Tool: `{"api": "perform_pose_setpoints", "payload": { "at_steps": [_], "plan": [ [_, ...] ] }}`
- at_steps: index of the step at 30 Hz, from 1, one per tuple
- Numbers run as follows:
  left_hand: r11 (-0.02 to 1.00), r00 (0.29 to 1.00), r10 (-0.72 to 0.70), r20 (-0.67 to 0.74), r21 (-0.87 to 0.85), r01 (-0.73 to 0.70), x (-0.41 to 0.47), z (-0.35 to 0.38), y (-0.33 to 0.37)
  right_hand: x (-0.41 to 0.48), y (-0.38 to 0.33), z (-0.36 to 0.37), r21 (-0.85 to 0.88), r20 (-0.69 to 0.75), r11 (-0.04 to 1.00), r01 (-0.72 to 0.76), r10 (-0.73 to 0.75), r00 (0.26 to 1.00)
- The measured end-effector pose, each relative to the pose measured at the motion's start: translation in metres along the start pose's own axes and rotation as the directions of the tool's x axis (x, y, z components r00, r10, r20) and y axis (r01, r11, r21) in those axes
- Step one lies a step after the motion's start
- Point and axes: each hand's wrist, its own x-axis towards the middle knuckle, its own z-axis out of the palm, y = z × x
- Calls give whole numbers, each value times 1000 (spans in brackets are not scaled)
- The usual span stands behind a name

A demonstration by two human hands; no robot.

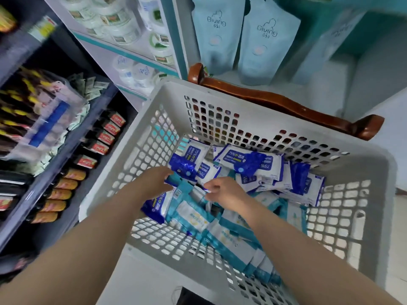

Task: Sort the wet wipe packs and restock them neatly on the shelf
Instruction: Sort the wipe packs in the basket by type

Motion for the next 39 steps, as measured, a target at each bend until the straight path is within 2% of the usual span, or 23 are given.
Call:
{"api": "perform_pose_setpoints", "payload": {
  "at_steps": [4, 9, 13, 16, 19, 22, 24, 26, 29, 34, 39],
  "plan": [
    [999, 998, 11, 67, 32, -13, 20, 8, -2, 20, 9, 23, 14, 38, 997, -70, 70, 997],
    [1000, 997, 20, 81, 10, -21, 35, 12, -8, 28, 14, 39, 57, 78, 993, -104, 99, 992],
    [999, 995, 27, 99, -38, -23, 37, 11, -10, 30, 13, 50, -103, 79, 992, -77, 86, 993],
    [996, 997, 65, 46, -62, -62, 36, 12, -11, 29, 12, 52, -196, 74, 979, -52, 68, 995],
    [994, 995, 95, 33, -58, -93, 32, 13, -6, 24, 11, 41, -73, 19, 993, -92, 93, 995],
    [991, 989, 133, 62, 19, -135, 31, 14, -1, 14, 11, 20, 151, -103, 979, -134, 150, 983],
    [989, 989, 144, 32, -32, -143, 33, 10, 2, 5, 11, 4, 340, -159, 926, -165, 230, 960],
    [977, 990, 144, 0, -158, -142, 32, 2, 6, -4, 11, -11, 472, -188, 865, -169, 286, 940],
    [943, 992, 125, -20, -307, -125, 26, -7, 16, -14, 13, -23, 525, -232, 835, -168, 330, 915],
    [932, 997, 78, -26, -353, -82, 20, -9, 23, -21, 16, -26, 530, -264, 822, -206, 392, 881],
    [810, 996, 63, -59, -581, -86, 11, -12, 40, -46, 26, -42, 518, -265, 825, -226, 406, 875]
  ]
}}
